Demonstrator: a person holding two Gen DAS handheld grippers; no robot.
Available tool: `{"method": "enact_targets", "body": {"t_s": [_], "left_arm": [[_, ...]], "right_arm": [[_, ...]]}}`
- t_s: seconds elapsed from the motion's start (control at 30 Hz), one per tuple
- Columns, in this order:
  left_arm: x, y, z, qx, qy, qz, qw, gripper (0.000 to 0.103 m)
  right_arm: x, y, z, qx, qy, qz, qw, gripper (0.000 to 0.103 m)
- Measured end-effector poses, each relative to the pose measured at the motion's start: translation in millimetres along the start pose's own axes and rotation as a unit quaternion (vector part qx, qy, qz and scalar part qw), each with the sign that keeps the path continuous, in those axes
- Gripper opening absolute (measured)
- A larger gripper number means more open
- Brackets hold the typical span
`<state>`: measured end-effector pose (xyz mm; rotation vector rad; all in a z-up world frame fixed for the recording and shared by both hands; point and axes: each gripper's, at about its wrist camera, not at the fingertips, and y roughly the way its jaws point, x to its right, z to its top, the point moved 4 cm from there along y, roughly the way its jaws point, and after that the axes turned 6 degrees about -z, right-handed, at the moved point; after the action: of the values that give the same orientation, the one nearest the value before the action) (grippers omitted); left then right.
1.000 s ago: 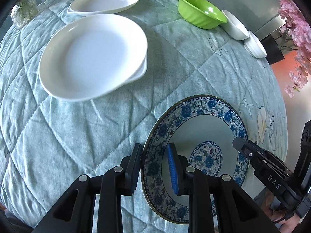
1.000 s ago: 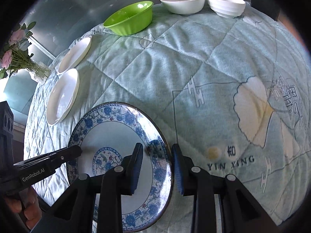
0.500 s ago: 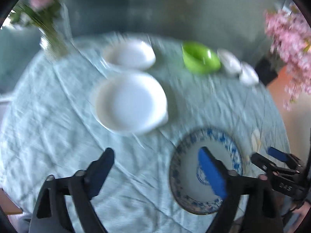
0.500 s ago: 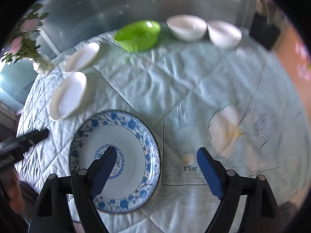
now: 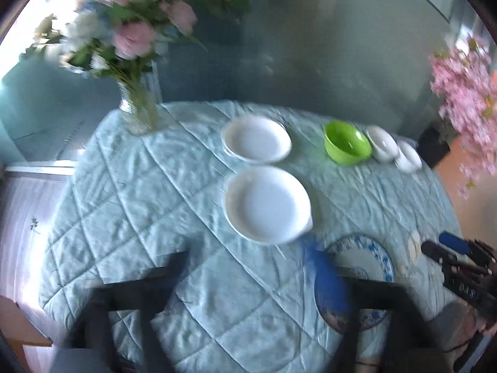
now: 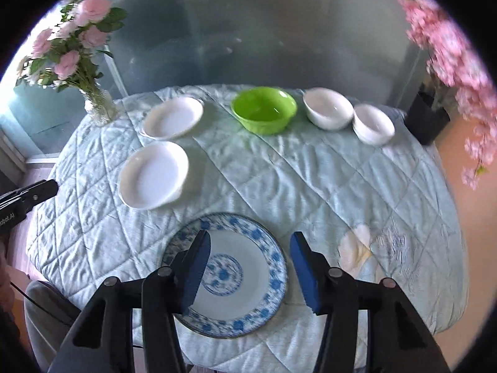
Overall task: Organize plates and bowls
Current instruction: 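Lower the plate onto the cover and open the right gripper, then reach the right gripper to the larger white oval dish rim and grasp it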
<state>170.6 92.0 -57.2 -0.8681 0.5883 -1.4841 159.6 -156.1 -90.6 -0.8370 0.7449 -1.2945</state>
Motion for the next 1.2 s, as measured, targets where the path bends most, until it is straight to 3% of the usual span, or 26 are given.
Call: {"method": "enact_targets", "body": {"t_s": [0.03,0.07,0.1,0.27,0.5,0.67,0.9,1.2], "left_arm": [[-1,-6,4,0.018,-0.003,-0.008,0.9998,0.098],[-2,-8,7,0.017,0.002,-0.015,0.9997,0.098],[-2,-8,9,0.012,0.005,-0.016,0.9998,0.098],[-10,-8,17,0.006,0.002,-0.026,0.9997,0.098],[-5,-8,11,0.003,-0.003,-0.022,0.9997,0.098],[-9,5,12,-0.022,-0.014,-0.048,0.9985,0.098],[-41,67,38,-0.086,-0.049,-0.096,0.9905,0.098],[-71,164,51,-0.158,-0.069,-0.123,0.9773,0.089]], "right_arm": [[-5,-2,4,0.003,-0.005,0.005,1.000,0.073],[-8,-4,7,0.007,-0.006,0.009,1.000,0.094],[-10,-6,9,0.014,-0.007,0.010,1.000,0.103],[-19,-14,23,0.044,-0.025,0.010,0.999,0.103],[-27,-16,22,0.038,-0.026,0.014,0.999,0.103],[-30,-13,21,0.027,-0.017,0.056,0.998,0.103],[-49,14,42,0.018,-0.044,0.122,0.991,0.103],[-74,120,94,-0.037,-0.049,0.156,0.986,0.099]]}}
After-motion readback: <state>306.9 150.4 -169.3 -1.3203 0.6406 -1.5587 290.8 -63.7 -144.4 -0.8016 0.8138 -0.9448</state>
